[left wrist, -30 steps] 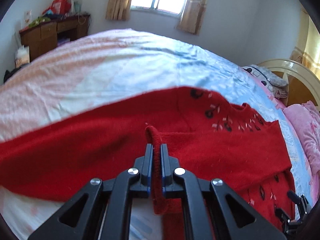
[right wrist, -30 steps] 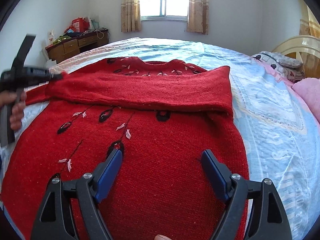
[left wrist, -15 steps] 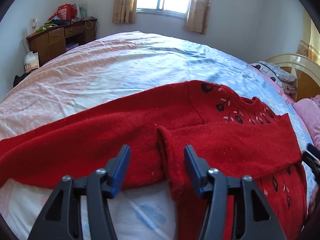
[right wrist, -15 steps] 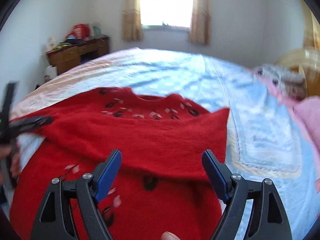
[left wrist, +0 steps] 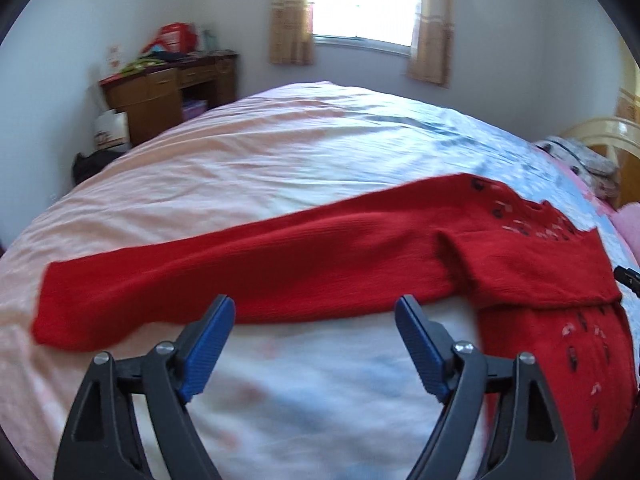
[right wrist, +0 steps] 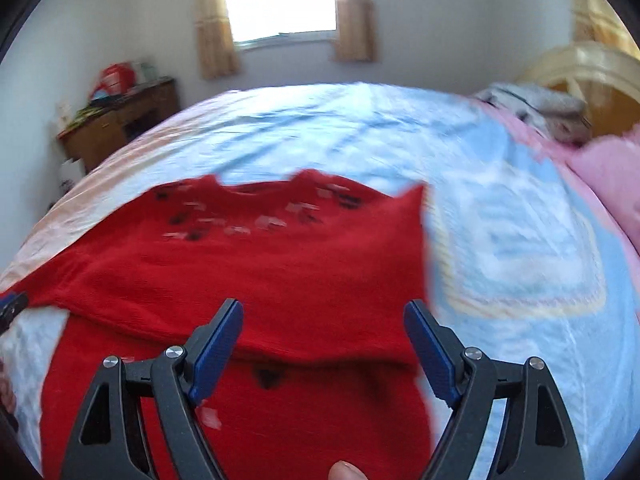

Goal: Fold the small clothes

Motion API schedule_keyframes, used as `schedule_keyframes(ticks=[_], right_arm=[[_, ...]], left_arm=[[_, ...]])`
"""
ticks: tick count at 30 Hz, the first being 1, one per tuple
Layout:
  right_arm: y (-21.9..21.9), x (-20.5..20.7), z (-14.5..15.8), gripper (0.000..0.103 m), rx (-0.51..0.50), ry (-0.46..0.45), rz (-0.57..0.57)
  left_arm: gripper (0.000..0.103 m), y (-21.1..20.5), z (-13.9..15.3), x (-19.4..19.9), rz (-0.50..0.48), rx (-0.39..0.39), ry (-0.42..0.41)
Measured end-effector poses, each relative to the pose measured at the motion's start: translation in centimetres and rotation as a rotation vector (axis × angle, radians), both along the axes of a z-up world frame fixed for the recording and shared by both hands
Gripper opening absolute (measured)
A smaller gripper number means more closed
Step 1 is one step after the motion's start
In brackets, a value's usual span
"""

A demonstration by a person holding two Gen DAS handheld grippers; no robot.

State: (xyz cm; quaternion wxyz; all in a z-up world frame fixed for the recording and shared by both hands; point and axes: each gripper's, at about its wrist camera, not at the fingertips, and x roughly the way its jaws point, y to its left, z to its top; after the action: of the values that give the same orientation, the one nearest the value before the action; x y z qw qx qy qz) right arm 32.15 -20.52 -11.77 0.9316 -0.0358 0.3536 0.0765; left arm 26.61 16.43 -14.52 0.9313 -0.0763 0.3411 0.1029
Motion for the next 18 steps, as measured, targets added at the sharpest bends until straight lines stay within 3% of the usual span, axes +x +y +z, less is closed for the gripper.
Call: schedule_keyframes(ticks=[2, 6, 12, 18], right_arm=[[1.6, 0.7, -1.1, 0.083, -0.028, 0.020, 0.036], [1.4, 2.3, -4.7, 0.083, -0.023, 0.141, 0.005], [0.7, 1.8, -4.6, 0.083, -0.013, 0.126, -0.006], [0.7, 1.5, -4.7, 0.084, -0.008, 0.111, -0.011]], left_arm=[[0.089, 1.9, -0.3, -0.7, 0.053, 0.007, 0.013], [0.089, 5.9, -0.9, -2.1, 0.165, 0.024, 0.042], [0.089, 11.4, -1.4, -4.9, 0.316, -0.024, 0.055], [0.088, 14.4, -1.3, -7.6, 0.417, -0.074, 0.008]])
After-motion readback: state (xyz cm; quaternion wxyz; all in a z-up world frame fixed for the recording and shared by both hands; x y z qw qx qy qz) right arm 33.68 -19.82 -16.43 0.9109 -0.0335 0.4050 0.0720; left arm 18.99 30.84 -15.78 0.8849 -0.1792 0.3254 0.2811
